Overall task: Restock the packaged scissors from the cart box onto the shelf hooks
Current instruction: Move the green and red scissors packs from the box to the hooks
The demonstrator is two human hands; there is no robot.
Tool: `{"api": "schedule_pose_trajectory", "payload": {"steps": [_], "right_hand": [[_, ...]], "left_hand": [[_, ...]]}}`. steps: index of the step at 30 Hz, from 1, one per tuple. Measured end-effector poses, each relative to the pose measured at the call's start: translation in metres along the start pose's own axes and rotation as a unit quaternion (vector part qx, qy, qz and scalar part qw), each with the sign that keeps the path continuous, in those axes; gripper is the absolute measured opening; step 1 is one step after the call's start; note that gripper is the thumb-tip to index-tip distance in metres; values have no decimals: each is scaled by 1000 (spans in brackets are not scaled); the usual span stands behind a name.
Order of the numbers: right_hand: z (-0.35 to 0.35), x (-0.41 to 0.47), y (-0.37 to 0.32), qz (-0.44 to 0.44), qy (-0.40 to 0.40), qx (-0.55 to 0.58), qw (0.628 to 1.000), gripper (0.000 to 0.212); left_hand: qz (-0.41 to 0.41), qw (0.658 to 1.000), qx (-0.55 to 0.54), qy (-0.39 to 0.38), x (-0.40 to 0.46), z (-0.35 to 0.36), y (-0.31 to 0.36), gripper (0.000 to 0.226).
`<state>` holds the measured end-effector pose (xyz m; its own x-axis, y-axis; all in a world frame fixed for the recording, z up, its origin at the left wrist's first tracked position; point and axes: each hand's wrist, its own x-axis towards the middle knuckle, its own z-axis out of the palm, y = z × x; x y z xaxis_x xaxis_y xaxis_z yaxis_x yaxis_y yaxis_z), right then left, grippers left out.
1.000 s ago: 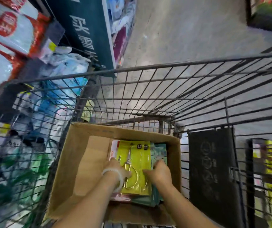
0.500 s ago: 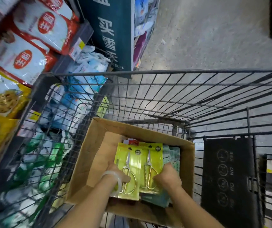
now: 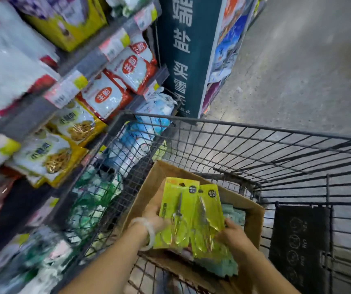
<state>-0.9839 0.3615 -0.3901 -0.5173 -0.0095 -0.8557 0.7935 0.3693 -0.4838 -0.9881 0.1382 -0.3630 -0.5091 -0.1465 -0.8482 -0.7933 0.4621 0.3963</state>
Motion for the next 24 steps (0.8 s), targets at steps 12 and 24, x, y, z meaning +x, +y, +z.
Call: {"api": "schedule_pose_trajectory", "payload": {"steps": [12, 24], "right_hand": [[101, -131, -102, -253, -90, 67, 961, 23], [353, -368, 1, -393, -298, -93, 865, 21]], "left_hand": [[147, 940, -211, 225, -154, -110, -73, 8], [58, 817, -321, 476, -407, -115, -383, 24]]}}
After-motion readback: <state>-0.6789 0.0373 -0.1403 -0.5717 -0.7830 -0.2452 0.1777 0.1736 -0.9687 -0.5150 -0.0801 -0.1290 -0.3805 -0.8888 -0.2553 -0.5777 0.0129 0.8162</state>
